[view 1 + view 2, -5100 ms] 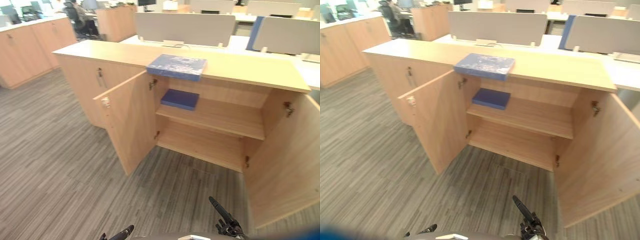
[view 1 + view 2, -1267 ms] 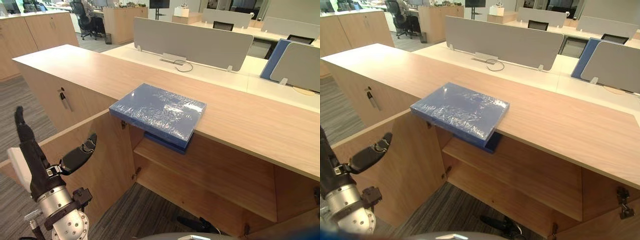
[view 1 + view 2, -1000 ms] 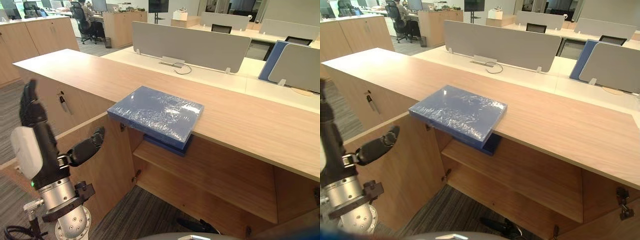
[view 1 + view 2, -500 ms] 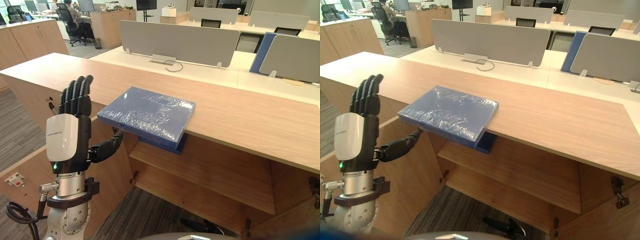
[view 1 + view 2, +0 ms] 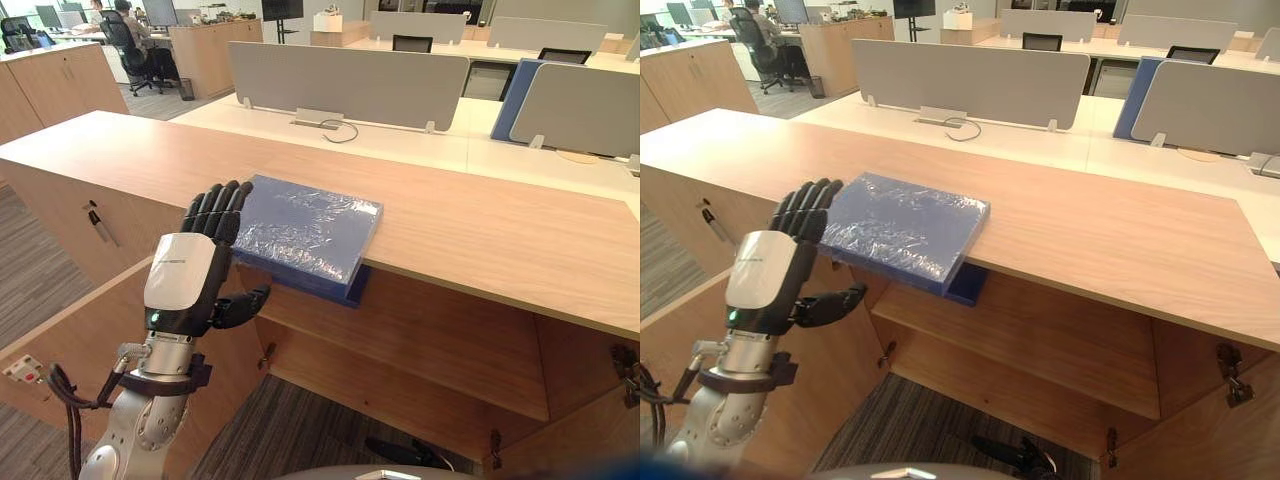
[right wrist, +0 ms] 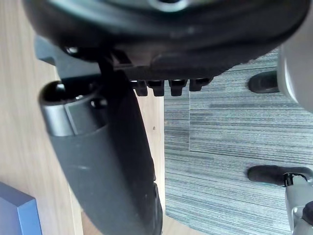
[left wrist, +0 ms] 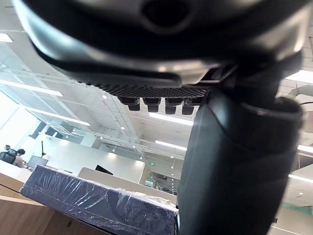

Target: Walk over to the cabinet, pick up the folder, carry it to the office cabinet, place the folder inside the office cabinet, then close the office cabinet door

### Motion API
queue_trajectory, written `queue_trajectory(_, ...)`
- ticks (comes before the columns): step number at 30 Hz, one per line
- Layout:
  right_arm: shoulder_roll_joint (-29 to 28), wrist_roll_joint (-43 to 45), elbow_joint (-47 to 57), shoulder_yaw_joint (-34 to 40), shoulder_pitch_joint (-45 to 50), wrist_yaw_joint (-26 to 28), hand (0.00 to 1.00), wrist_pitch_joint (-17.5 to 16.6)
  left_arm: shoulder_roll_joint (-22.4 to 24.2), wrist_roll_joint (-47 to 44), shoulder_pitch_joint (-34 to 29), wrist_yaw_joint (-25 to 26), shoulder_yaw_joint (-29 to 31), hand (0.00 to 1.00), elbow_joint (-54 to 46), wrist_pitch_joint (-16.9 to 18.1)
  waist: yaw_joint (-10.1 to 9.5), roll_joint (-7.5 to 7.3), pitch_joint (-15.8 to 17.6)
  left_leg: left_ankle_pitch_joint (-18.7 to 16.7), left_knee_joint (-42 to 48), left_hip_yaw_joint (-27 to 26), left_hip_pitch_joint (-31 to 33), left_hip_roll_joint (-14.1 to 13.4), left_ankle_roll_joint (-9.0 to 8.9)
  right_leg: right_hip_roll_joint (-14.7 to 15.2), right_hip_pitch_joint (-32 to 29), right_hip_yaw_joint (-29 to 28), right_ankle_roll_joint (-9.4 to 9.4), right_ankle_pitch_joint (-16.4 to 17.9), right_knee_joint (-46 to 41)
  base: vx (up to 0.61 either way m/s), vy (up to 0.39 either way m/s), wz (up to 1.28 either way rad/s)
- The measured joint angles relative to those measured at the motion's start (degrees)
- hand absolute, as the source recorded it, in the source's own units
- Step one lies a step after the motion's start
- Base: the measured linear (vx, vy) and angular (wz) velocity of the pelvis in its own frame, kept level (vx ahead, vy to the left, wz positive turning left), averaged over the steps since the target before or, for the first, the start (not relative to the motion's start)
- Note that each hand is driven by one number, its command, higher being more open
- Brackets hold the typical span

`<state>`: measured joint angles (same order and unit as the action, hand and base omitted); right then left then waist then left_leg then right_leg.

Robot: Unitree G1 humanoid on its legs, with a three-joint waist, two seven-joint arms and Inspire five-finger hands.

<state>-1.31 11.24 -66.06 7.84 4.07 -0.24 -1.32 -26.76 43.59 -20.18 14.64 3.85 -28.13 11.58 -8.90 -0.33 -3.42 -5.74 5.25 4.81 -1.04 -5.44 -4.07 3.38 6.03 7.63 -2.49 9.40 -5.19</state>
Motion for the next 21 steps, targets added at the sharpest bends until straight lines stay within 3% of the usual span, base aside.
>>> queue_trajectory(8, 1.37, 0.01, 0.02, 0.09, 0.1, 0.24, 1.0, 0.07, -5.26, -0.01, 6.65, -2.21, -5.42, 1.0, 6.06, 1.13, 0.26, 1.26, -0.42, 0.23, -1.06, -1.25, -1.04, -0.29, -0.05, -0.19, -0.08, -1.25, 0.1, -0.04, -0.02, -0.02, 0.001, -0.08)
queue_trajectory(21, 2.01, -0.25, 0.1, 2.65, 0.28, 0.47, 1.0, 0.11, -14.73, 2.55, 15.16, -4.25, -12.7, 1.0, 14.89, 3.37, 1.05, 1.78, -1.25, 0.41, -2.14, -2.56, -2.16, -0.56, -0.01, -0.39, -0.28, -2.85, 0.19, -0.03, -0.05, -0.01, 0.002, -0.06)
